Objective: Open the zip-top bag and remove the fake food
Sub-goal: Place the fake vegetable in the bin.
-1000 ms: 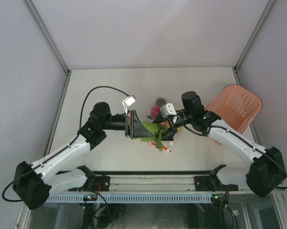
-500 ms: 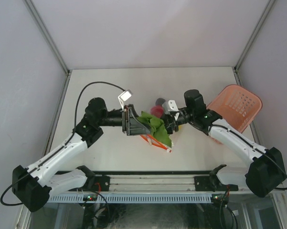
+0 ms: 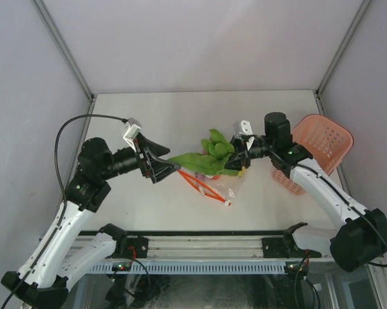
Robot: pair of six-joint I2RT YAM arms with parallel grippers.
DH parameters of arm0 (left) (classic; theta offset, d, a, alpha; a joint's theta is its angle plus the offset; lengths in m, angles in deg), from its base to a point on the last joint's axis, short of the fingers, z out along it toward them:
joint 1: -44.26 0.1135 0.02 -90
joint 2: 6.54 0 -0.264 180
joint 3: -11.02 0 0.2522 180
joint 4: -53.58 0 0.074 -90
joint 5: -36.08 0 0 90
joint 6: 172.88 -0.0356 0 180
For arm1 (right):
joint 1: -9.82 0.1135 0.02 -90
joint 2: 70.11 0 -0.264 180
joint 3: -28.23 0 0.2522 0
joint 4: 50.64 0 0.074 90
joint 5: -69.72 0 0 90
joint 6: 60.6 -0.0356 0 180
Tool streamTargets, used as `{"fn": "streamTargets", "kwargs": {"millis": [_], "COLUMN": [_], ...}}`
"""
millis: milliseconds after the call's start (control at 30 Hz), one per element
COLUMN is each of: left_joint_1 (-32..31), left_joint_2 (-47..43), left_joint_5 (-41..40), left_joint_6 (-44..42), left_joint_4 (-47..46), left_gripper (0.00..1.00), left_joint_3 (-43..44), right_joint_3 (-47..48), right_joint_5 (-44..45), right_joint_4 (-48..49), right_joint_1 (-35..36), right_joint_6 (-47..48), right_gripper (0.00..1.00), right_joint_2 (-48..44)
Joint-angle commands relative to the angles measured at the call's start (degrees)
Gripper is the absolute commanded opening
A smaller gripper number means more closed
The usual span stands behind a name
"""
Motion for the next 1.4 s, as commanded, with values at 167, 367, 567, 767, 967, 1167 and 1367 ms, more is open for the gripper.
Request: {"fn": "streamTargets", "kwargs": {"millis": [167, 367, 567, 767, 967, 1167, 1367], "left_joint_1": [2.27, 2.29, 2.35, 2.34, 2.45, 2.43, 2.64], "left_joint_2": [-5.46, -7.42, -8.01, -8.25, -9.92, -10.95, -11.51], "left_joint_5": [-17.37, -24.62, -28.66, -31.72, -32.15, -32.14, -32.08], "left_joint_6": [-16.23, -22.99, -23.99, -23.42, -23.16, -23.21, -23.16], "left_joint_4": [7.35, 8.14, 5.11, 6.75, 6.55, 6.49, 6.46], "left_gripper": [1.0, 1.0, 1.0, 1.0, 1.0, 1.0, 1.0], "left_joint_3": [-3.14, -8.33, -12.35, -12.83, -13.58, -13.75, -13.75], "right_joint_3": [5.27, 5.95, 6.15, 5.9, 3.5, -0.21, -3.72], "right_joint_5": [2.57, 4.41, 5.33, 8.91, 12.96, 17.18, 22.52], "right_joint_4": [-1.91, -2.18, 0.19, 1.57, 6.32, 12.2, 15.92], "right_joint_1": [-8.29, -16.54, -26.09, -35.59, -43.04, -48.79, -54.3], "right_joint_6": [-5.6, -7.65, -12.84, -16.76, -23.17, -30.49, -38.15], "right_gripper": [0.0, 0.0, 0.0, 0.0, 0.0, 0.0, 0.0], "right_joint_2": [-4.61, -7.43, -8.79, -9.73, -10.19, -11.02, -11.45]}}
